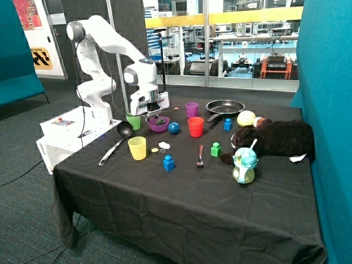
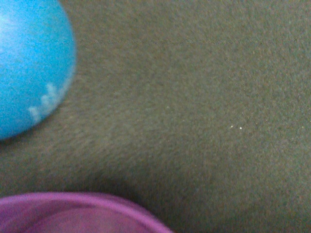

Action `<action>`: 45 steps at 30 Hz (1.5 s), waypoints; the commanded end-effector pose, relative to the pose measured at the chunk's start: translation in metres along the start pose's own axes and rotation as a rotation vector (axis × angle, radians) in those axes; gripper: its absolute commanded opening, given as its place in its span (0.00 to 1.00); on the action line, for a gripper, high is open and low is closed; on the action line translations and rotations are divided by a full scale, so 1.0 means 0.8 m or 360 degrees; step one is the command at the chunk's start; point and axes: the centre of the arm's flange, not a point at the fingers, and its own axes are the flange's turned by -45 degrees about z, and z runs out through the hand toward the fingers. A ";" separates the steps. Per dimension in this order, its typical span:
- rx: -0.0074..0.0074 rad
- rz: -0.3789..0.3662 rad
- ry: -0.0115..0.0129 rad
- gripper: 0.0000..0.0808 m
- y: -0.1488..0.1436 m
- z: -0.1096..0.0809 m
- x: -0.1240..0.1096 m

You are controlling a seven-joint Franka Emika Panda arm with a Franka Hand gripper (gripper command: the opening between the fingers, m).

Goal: Prepare two cups of tea

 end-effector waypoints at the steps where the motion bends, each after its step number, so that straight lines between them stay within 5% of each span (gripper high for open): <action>1: -0.00030 0.0033 0.00002 0.68 0.010 0.029 0.001; 28: -0.00030 0.0061 0.00002 0.66 0.042 0.056 0.069; 45: -0.00030 0.0004 0.00002 0.64 0.022 0.078 0.111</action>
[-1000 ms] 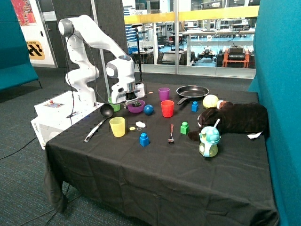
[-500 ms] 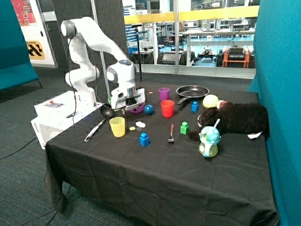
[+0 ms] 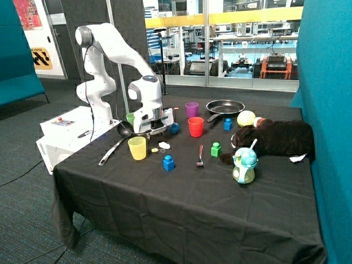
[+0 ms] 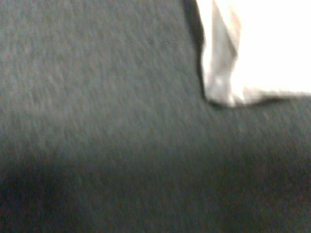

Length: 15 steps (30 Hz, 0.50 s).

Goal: Prepare two cups of tea

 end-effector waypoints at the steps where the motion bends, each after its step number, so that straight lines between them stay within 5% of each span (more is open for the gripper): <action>1: 0.00019 -0.0028 -0.00011 0.64 -0.010 0.007 0.024; 15: 0.00020 -0.0073 -0.00011 0.65 -0.013 -0.004 0.053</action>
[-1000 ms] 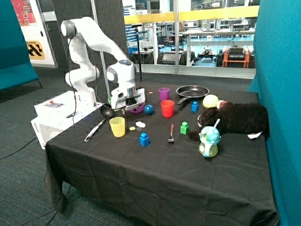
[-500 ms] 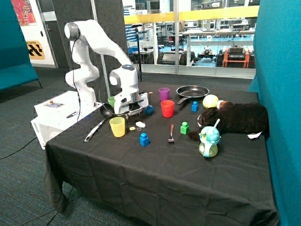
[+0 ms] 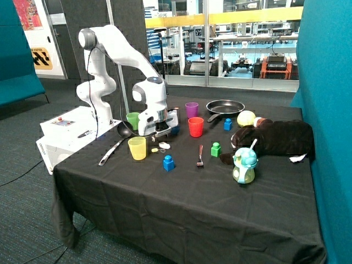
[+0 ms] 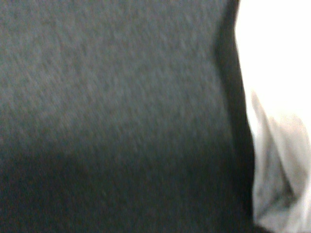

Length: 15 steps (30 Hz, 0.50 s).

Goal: Prepare two cups of tea

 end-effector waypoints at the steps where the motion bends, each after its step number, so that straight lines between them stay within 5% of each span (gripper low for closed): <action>1: -0.00041 -0.0029 -0.00101 0.65 -0.002 -0.005 0.021; 15: -0.00041 -0.0022 -0.00101 0.64 0.015 -0.001 0.014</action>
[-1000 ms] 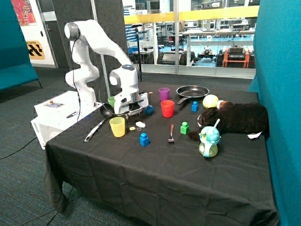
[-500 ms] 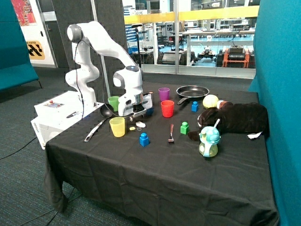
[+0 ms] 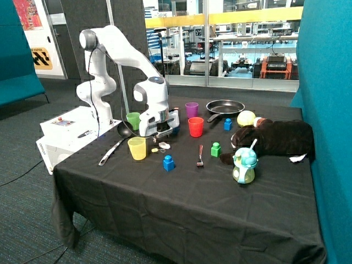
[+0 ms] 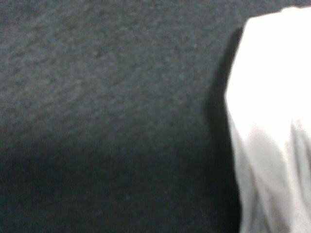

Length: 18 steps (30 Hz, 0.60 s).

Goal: Prepare two cups of tea

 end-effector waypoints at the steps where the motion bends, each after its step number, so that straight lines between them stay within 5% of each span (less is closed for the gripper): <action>1: -0.00012 -0.0004 0.00010 0.64 0.012 0.002 -0.001; 18: -0.00012 -0.0130 0.00009 0.63 -0.003 -0.018 0.041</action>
